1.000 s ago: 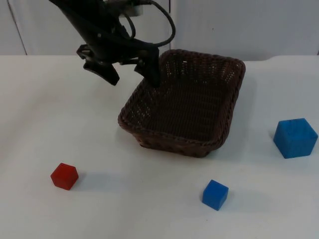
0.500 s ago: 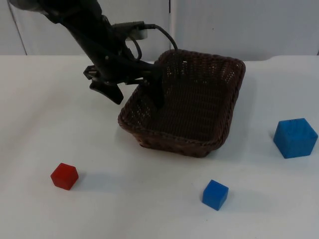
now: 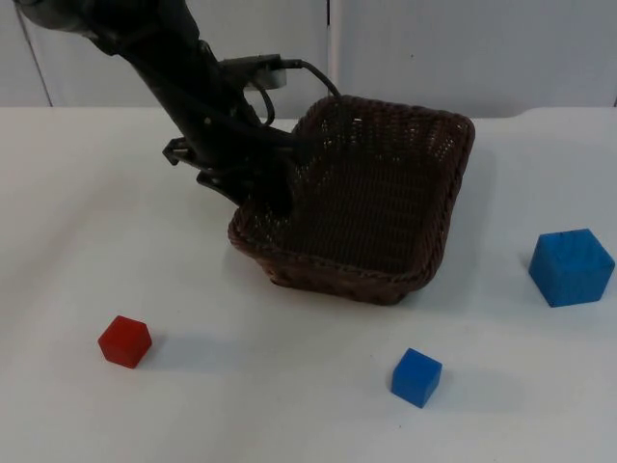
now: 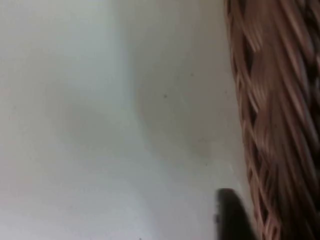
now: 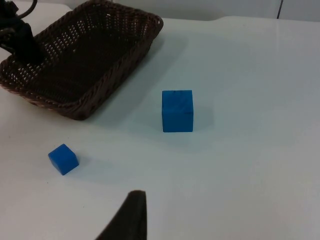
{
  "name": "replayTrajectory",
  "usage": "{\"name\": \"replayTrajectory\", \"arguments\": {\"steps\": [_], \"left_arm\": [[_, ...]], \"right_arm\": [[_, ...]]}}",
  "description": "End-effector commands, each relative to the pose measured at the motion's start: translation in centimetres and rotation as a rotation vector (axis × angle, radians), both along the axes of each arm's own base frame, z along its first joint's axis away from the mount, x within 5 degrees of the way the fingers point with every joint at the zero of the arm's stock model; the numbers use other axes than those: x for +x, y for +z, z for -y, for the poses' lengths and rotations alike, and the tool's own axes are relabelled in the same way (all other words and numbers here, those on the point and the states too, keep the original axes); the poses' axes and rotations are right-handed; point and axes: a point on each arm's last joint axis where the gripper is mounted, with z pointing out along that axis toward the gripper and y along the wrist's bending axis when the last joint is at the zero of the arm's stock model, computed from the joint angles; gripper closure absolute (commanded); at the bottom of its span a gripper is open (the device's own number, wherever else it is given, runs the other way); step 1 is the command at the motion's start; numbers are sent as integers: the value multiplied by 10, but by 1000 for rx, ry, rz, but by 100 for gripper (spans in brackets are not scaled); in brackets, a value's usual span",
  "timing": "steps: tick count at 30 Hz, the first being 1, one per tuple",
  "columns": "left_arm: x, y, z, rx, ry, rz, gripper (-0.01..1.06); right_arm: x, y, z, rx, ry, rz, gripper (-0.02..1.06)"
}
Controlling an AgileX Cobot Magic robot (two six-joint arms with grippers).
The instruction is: Pick up the basket with the left hand and place the largest block into the basket with the right hand.
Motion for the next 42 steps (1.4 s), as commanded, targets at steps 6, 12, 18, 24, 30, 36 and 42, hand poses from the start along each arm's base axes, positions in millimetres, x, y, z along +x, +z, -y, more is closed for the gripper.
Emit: {"name": "replayTrajectory", "arguments": {"steps": [6, 12, 18, 24, 30, 36, 42], "left_arm": [[-3, 2, 5, -12, -6, -20, 105], [-2, 4, 5, -28, 58, -38, 105], [-4, 26, 9, -108, 93, -52, 105], [-12, 65, 10, -147, 76, -36, 105], [-18, 86, 9, -161, 59, -37, 105], [-27, 104, 9, -175, 30, -60, 105], [-36, 124, 7, -182, 19, -61, 105]], "right_arm": [[0, 0, 0, 3, -5, 10, -1], [0, 0, 0, 3, -5, 10, -1], [0, 0, 0, 3, -5, 10, -1], [0, 0, 0, 3, -5, 10, -1], [0, 0, 0, 3, -5, 10, -1], [0, 0, 0, 3, -5, 10, -1], [0, 0, 0, 3, -5, 10, -1]]}}
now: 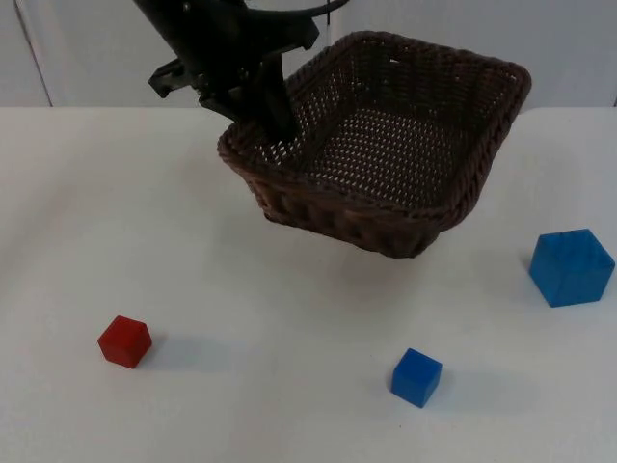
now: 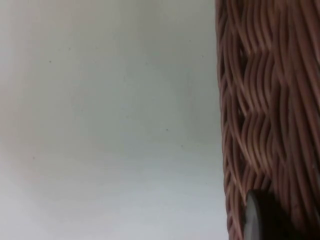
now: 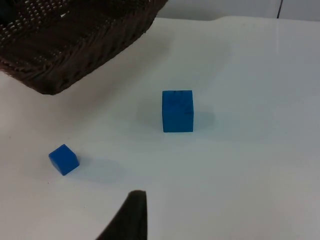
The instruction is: Pick up the basket with the left hand and place the largest block into the basket with the right hand.
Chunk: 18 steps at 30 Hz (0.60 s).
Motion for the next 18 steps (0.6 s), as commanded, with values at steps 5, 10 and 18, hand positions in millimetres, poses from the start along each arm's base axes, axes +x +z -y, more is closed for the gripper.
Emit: {"name": "replayTrajectory", "arguments": {"steps": [5, 10, 18], "left_arm": [[-19, 24, -1, -45, 27, 15, 105], [-38, 23, -8, -35, 59, 21, 105], [-78, 15, -23, -16, 127, 23, 105]], "right_arm": [[0, 0, 0, 1, -4, 10, -1], [0, 0, 0, 1, -4, 10, -1], [0, 0, 0, 1, -4, 10, -1]]}}
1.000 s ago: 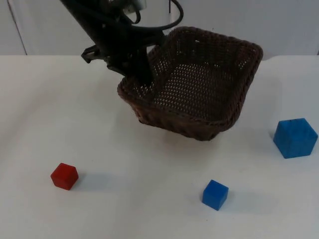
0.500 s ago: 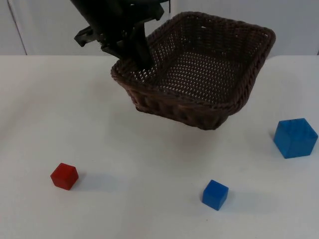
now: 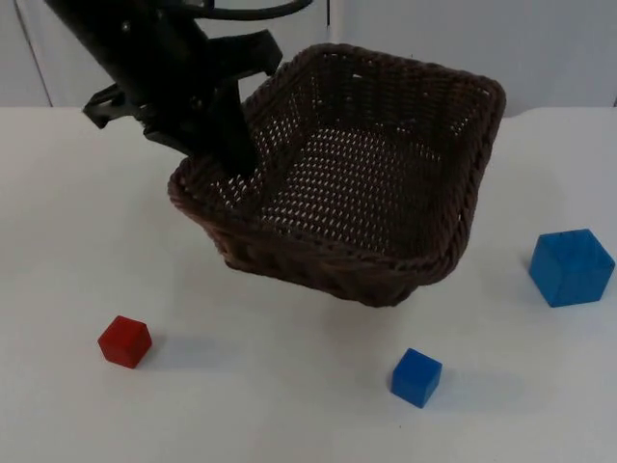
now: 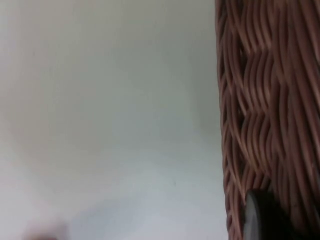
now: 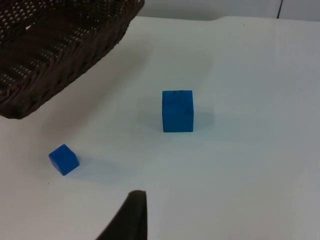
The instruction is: Pick up the basket with the left hand and place the largest block into the basket with the right hand.
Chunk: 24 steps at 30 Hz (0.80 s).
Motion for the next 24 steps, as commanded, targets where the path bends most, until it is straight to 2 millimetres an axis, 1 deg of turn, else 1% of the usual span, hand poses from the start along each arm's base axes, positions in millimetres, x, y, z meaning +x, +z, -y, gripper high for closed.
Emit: {"name": "replayTrajectory", "arguments": {"steps": [1, 2, 3, 7, 8, 10, 14, 15, 19, 20, 24], "left_arm": [[-10, 8, 0, -37, 33, 28, 105], [-19, 8, -3, -42, 53, 36, 105], [-19, 8, -3, -42, 53, 36, 105], [-46, 7, -9, -81, 111, 24, 105], [-46, 7, -9, -81, 111, 24, 105], [-58, 9, -12, -99, 141, 33, 105], [-80, 6, -18, -127, 200, 29, 105], [-80, 6, -18, -127, 200, 29, 105], [-97, -8, -21, -138, 235, -31, 105], [-97, -8, -21, -138, 235, -31, 105], [-102, -18, -25, -120, 267, -32, 105]], "right_arm": [[0, 0, 0, 1, -4, 10, -1], [0, 0, 0, 1, -4, 10, -1], [0, 0, 0, 1, -4, 10, -1], [0, 0, 0, 1, -4, 10, -1], [0, 0, 0, 1, -4, 10, -1], [0, 0, 0, 1, -4, 10, -1], [0, 0, 0, 1, -4, 10, -1], [0, 0, 0, 1, -4, 10, -1], [0, 0, 0, 1, -4, 10, -1], [0, 0, 0, 1, -4, 10, -1], [0, 0, 0, 1, -4, 10, -1]]}}
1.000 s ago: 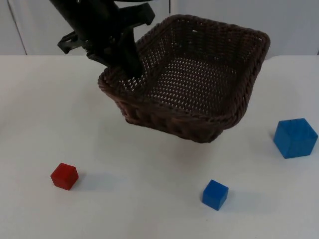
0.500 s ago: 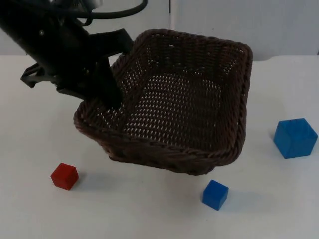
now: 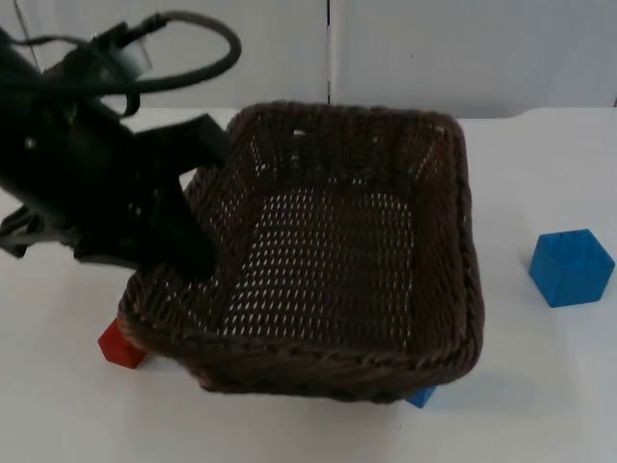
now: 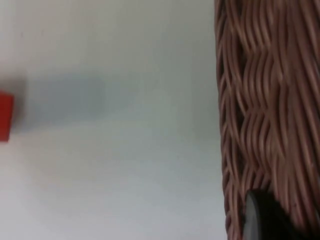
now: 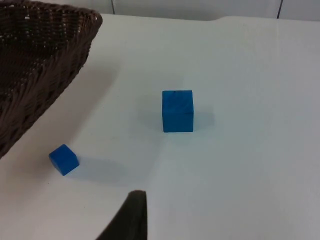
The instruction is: Pick up the basket with the left hand and place the largest block into the basket with the right hand.
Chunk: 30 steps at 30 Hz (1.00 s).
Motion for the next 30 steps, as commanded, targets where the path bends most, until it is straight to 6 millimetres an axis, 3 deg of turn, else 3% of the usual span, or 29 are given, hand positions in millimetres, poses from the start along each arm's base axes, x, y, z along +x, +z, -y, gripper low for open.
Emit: {"name": "replayTrajectory", "arguments": {"steps": [1, 7, 16, 30], "left_arm": [[0, 4, 1, -32, 48, 30, 105], [-9, -2, -3, -32, 101, 39, 105], [-15, 11, -7, -27, 79, 121, 105], [-15, 11, -6, -27, 73, 123, 105]], "right_arm": [[0, 0, 0, 1, -4, 10, -1], [0, 0, 0, 1, -4, 10, -1], [0, 0, 0, 1, -4, 10, -1], [-1, 1, -5, 48, 27, 9, -1]]}}
